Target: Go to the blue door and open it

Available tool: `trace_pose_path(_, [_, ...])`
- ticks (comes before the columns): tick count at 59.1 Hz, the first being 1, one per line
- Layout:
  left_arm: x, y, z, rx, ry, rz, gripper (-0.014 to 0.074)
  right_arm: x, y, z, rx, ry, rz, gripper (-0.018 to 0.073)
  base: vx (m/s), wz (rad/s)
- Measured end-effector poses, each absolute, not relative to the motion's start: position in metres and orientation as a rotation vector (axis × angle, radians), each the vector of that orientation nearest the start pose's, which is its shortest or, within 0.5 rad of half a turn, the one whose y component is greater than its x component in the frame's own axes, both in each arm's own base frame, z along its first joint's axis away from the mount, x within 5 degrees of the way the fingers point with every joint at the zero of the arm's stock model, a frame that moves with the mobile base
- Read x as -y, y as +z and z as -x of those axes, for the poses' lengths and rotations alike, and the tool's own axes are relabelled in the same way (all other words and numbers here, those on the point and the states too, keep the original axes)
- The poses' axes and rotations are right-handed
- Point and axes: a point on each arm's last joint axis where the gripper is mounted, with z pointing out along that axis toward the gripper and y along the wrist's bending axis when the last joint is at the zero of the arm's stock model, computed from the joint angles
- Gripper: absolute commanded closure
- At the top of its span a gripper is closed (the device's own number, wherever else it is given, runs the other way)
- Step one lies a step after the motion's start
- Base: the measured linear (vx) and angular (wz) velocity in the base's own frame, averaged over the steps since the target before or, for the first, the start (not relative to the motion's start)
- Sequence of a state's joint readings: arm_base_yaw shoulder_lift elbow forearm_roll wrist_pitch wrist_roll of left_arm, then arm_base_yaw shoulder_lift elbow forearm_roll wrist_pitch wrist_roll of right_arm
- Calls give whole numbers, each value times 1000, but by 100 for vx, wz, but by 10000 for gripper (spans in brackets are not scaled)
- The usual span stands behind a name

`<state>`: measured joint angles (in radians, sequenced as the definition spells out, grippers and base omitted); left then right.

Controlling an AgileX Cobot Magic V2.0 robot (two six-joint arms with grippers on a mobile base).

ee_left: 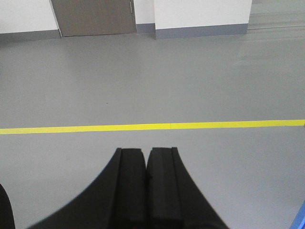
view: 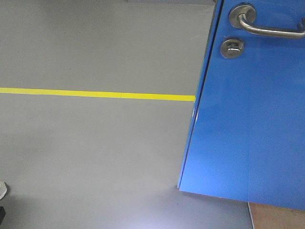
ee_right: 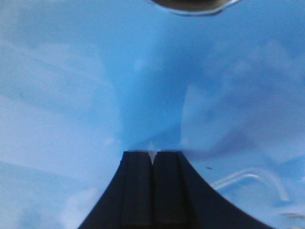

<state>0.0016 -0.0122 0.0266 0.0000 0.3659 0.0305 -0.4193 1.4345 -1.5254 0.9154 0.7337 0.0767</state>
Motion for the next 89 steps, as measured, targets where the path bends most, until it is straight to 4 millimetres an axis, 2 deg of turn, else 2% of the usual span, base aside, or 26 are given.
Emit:
trace_pose_path(11, [0, 172, -53, -1864, 22, -27, 526, 75, 451, -272, -1793, 661, -746, 570, 0, 0])
trace_pose_path(30, [0, 172, -53, -1864, 22, -27, 526, 50, 401, -201, -1908, 525, -754, 570, 0, 0])
trace_pose_path(42, [0, 172, -53, -1864, 22, -27, 526, 46, 389, -170, -1922, 332, -692, 570, 0, 0])
trace_pose_path(51, [0, 172, -53, -1864, 22, -27, 526, 42, 394, -145, -1796, 150, -582, 570, 0, 0])
trace_pose_path(58, [0, 172, -53, -1864, 22, -27, 526, 28, 393, -131, -1726, 25, -364, 570, 0, 0])
trace_pose_path(64, [0, 172, -53, -1864, 22, -27, 526, 17, 378, -120, -1696, -96, -144, 570, 0, 0])
trace_pose_path(68, [0, 172, -53, -1864, 22, -27, 526, 14, 368, -113, -1677, -133, -80, 570, 0, 0])
trace_pose_path(72, [0, 172, -53, -1864, 22, -27, 526, 13, 357, -104, -1662, -141, -70, 570, 0, 0])
trace_pose_path(79, [0, 172, -53, -1864, 22, -27, 526, 12, 326, -89, -1673, -127, -89, 570, 0, 0])
trace_pose_path(89, [0, 172, -53, -1864, 22, -27, 526, 11, 268, -68, -1704, -102, -117, 570, 0, 0])
